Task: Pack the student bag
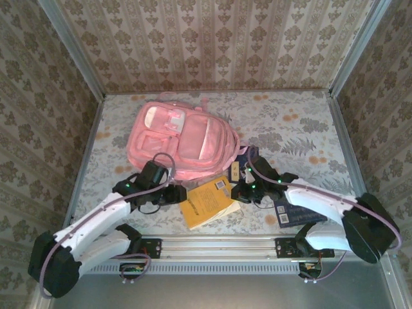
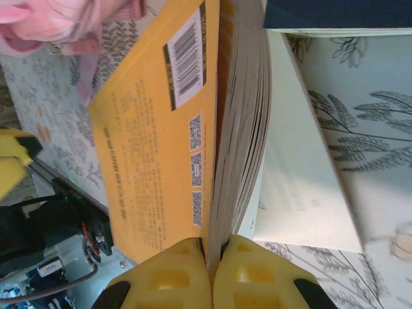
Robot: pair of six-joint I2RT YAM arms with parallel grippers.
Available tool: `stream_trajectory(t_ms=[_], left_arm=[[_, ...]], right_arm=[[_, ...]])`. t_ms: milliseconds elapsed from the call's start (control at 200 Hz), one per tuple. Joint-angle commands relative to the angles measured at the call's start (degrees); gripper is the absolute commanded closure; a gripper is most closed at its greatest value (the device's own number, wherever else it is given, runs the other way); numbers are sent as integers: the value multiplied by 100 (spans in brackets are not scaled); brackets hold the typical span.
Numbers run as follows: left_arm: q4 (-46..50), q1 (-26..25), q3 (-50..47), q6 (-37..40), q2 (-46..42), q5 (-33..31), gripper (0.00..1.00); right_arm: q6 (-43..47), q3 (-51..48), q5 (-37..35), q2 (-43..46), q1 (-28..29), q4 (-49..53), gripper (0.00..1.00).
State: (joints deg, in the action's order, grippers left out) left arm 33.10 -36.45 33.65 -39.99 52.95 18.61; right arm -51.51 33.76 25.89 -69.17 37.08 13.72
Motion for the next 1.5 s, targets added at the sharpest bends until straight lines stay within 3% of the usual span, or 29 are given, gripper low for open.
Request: stream_trajectory(t_ms=[0,250,640,875,1175,1355,1495], left_arm=[[652,89,473,478,36,-184,48],[280,138,1180,815,789,108,46],[-1229,147,1857,1395,1834,1270,38],[-1914,221,2142,1692,2278,2488,38],[-1545,517,2535,2032,2527,2484,37],[-1717,621,2576,1968,2433,3111,35],[-2110,630,2562,1732,2390,3983,34]], right_arm=[[216,-68,-248,824,-214,502,100],[1507,313,-616,2152,-360,1064,100],[2664,724,503,2347,-360,463,100],[2370,547,1016,2408,-362,-770,100],[1924,773,1893,2151,-523,-1663,100],[1370,849,2405,2047,-631,-2321,100],[882,869,2668,2045,-796,-2911,100]])
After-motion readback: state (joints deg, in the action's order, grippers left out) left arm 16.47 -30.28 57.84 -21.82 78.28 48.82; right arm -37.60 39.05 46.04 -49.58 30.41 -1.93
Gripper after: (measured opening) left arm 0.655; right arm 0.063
